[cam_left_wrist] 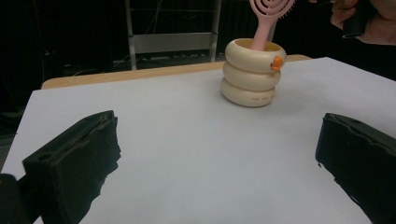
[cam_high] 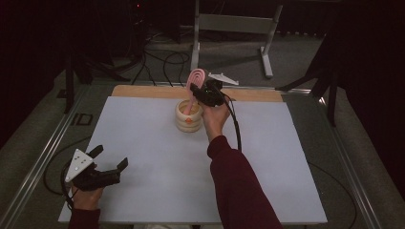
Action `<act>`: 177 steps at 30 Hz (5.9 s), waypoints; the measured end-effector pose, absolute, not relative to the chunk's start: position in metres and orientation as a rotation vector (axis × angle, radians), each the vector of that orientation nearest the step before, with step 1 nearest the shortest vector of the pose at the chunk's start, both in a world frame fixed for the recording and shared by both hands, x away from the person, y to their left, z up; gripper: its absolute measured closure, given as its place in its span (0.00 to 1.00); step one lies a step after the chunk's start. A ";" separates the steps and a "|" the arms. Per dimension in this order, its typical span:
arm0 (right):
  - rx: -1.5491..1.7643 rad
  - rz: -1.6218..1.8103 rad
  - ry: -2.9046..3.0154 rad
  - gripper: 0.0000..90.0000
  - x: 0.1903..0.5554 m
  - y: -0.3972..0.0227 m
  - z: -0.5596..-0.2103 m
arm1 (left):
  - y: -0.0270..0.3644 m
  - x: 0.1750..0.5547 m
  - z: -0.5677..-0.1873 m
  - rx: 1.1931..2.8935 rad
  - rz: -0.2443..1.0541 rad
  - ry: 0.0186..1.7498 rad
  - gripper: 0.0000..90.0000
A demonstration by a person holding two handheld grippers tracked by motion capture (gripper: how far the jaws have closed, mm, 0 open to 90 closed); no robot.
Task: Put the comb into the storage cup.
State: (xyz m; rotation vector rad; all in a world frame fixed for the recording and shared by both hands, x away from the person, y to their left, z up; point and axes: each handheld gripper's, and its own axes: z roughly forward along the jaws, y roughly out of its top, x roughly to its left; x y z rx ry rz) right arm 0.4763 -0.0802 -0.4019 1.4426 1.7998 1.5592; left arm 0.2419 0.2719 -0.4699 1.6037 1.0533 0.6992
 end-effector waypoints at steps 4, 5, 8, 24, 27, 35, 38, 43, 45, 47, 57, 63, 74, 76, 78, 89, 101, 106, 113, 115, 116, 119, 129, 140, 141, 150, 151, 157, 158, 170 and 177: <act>1.459 1.565 1.791 0.71 0.477 -0.080 -0.405 | 0.272 0.242 -0.470 1.604 0.699 1.054 0.00; 1.462 1.563 1.791 0.71 0.477 -0.080 -0.406 | 0.272 0.242 -0.470 1.604 0.699 1.054 0.00; 1.469 1.561 1.789 0.71 0.477 -0.080 -0.408 | 0.272 0.242 -0.470 1.605 0.699 1.057 0.00; 1.483 1.551 1.797 0.71 0.476 -0.074 -0.420 | 0.273 0.240 -0.470 1.606 0.703 1.059 0.00; 1.487 1.551 1.796 0.71 0.476 -0.074 -0.421 | 0.273 0.240 -0.470 1.607 0.703 1.058 0.00; 1.492 1.542 1.798 0.71 0.475 -0.070 -0.425 | 0.273 0.240 -0.471 1.608 0.703 1.059 0.00; 1.494 1.541 1.797 0.71 0.475 -0.068 -0.426 | 0.273 0.241 -0.471 1.608 0.702 1.058 0.00; 1.495 1.535 1.803 0.71 0.474 -0.066 -0.428 | 0.272 0.241 -0.471 1.613 0.700 1.058 0.00; 1.499 1.535 1.800 0.71 0.473 -0.066 -0.429 | 0.272 0.241 -0.471 1.613 0.699 1.057 0.00; 1.498 1.536 1.799 0.71 0.473 -0.065 -0.430 | 0.272 0.241 -0.471 1.613 0.698 1.057 0.00; 1.502 1.541 1.796 0.70 0.472 -0.065 -0.431 | 0.271 0.241 -0.471 1.616 0.698 1.055 0.00; 1.496 1.545 1.797 0.70 0.472 -0.066 -0.432 | 0.270 0.241 -0.472 1.619 0.696 1.054 0.00; 1.528 1.562 1.784 0.70 0.473 -0.072 -0.434 | 0.269 0.242 -0.472 1.624 0.696 1.055 0.00; 1.531 1.563 1.781 0.70 0.473 -0.074 -0.435 | 0.269 0.242 -0.472 1.624 0.696 1.056 0.00; 1.533 1.561 1.781 0.70 0.473 -0.074 -0.435 | 0.269 0.242 -0.472 1.624 0.696 1.056 0.00; 1.535 1.563 1.790 0.70 0.473 -0.080 -0.436 | 0.268 0.242 -0.472 1.625 0.696 1.053 0.00; 1.541 1.566 1.789 0.70 0.474 -0.081 -0.437 | 0.268 0.242 -0.473 1.628 0.695 1.052 0.00; 1.552 1.571 1.783 0.70 0.475 -0.083 -0.438 | 0.268 0.242 -0.473 1.629 0.695 1.052 0.00; 1.570 1.573 1.774 0.70 0.475 -0.086 -0.439 | 0.268 0.242 -0.473 1.629 0.695 1.051 0.00; 1.577 1.574 1.773 0.70 0.475 -0.087 -0.440 | 0.267 0.242 -0.473 1.630 0.694 1.051 0.00; 1.576 1.572 1.771 0.70 0.476 -0.088 -0.440 | 0.267 0.242 -0.473 1.630 0.694 1.051 0.00; 1.583 1.575 1.768 0.70 0.476 -0.088 -0.440 | 0.267 0.242 -0.473 1.633 0.693 1.050 0.00; 1.582 1.568 1.770 0.70 0.476 -0.089 -0.441 | 0.267 0.242 -0.473 1.631 0.694 1.053 0.00; 1.568 1.543 1.780 0.70 0.475 -0.089 -0.441 | 0.267 0.242 -0.473 1.635 0.695 1.053 0.00; 1.564 1.537 1.781 0.70 0.475 -0.089 -0.441 | 0.267 0.242 -0.473 1.636 0.696 1.053 0.00; 1.569 1.510 1.782 0.69 0.476 -0.089 -0.443 | 0.268 0.242 -0.473 1.634 0.699 1.053 0.00; 1.570 1.507 1.782 0.69 0.476 -0.089 -0.443 | 0.268 0.242 -0.473 1.633 0.699 1.053 0.00; 1.552 1.491 1.792 0.68 0.475 -0.089 -0.443 | 0.267 0.242 -0.473 1.634 0.699 1.053 0.00; 1.551 1.490 1.792 0.68 0.475 -0.089 -0.442 | 0.267 0.242 -0.473 1.634 0.699 1.052 0.00; 1.545 1.471 1.797 0.68 0.475 -0.089 -0.442 | 0.268 0.242 -0.473 1.631 0.699 1.053 0.00; 1.559 1.428 1.796 0.66 0.476 -0.094 -0.442 | 0.267 0.242 -0.473 1.633 0.697 1.052 0.00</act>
